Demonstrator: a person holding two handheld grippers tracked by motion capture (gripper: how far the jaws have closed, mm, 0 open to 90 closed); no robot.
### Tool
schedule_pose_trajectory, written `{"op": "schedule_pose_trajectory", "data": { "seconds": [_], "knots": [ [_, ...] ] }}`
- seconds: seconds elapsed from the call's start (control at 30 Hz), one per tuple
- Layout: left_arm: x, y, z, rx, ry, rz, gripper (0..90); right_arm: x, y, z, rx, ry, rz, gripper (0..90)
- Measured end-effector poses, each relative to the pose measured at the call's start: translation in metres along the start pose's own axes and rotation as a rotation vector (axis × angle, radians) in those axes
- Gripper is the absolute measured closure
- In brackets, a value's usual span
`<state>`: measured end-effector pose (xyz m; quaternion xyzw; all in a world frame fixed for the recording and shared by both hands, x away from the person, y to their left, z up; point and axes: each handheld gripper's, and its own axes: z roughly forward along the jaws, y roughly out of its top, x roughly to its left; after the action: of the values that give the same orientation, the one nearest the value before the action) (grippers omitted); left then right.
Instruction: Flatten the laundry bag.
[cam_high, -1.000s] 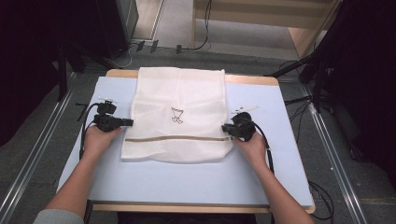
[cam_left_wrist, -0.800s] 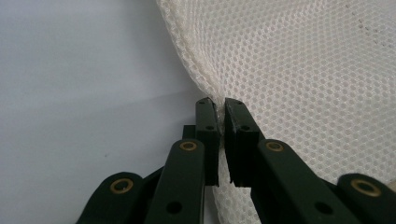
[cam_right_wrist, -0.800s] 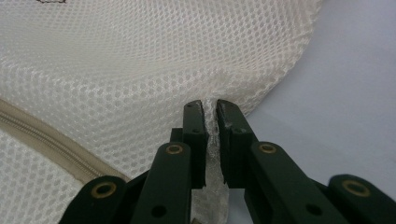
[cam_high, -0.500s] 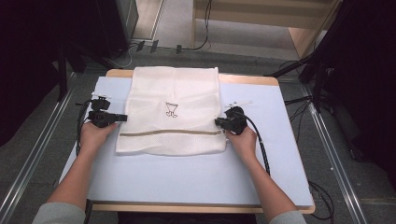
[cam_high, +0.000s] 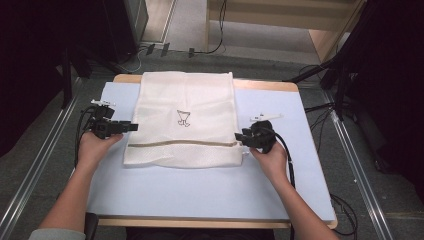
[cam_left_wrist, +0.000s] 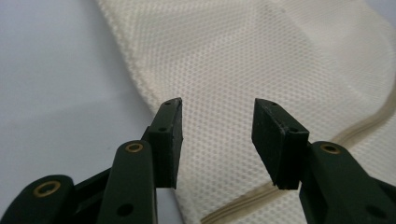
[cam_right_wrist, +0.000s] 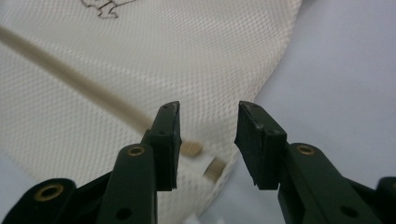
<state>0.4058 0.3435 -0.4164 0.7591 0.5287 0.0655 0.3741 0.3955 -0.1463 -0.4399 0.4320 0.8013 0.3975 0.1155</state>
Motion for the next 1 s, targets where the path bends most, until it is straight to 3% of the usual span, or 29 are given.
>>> {"op": "schedule_pose_trajectory", "data": {
  "seconds": [0.2, 0.3, 0.47, 0.57, 0.67, 0.73, 0.87, 1.0],
  "knots": [
    [-0.018, 0.003, -0.001, -0.009, -0.023, 0.045, 50.3, 0.014, -0.027, -0.014, 0.044, 0.017, -0.017, 52.6],
    [-0.025, 0.003, -0.002, -0.011, -0.035, 0.054, 49.5, 0.018, -0.036, -0.015, 0.055, 0.028, -0.016, 44.9],
    [-0.031, 0.005, 0.001, -0.004, -0.051, 0.067, 48.7, 0.023, -0.042, -0.008, 0.081, 0.025, -0.009, 43.2],
    [-0.034, 0.005, 0.004, 0.003, -0.055, 0.076, 48.2, 0.026, -0.045, 0.001, 0.115, 0.025, -0.013, 51.1],
    [-0.036, 0.006, 0.005, 0.006, -0.055, 0.084, 48.1, 0.031, -0.047, 0.001, 0.101, -0.013, -0.096, 65.0],
    [-0.04, 0.006, 0.006, 0.004, -0.063, 0.091, 48.2, 0.031, -0.047, 0.0, 0.108, -0.005, -0.101, 76.0],
    [-0.046, 0.007, 0.008, 0.003, -0.073, 0.106, 48.5, 0.032, -0.045, -0.003, 0.123, 0.015, -0.105, 88.6],
    [-0.06, 0.009, 0.01, 0.002, -0.095, 0.145, 48.5, 0.035, -0.048, -0.009, 0.145, 0.042, -0.096, 89.0]
  ]
}}
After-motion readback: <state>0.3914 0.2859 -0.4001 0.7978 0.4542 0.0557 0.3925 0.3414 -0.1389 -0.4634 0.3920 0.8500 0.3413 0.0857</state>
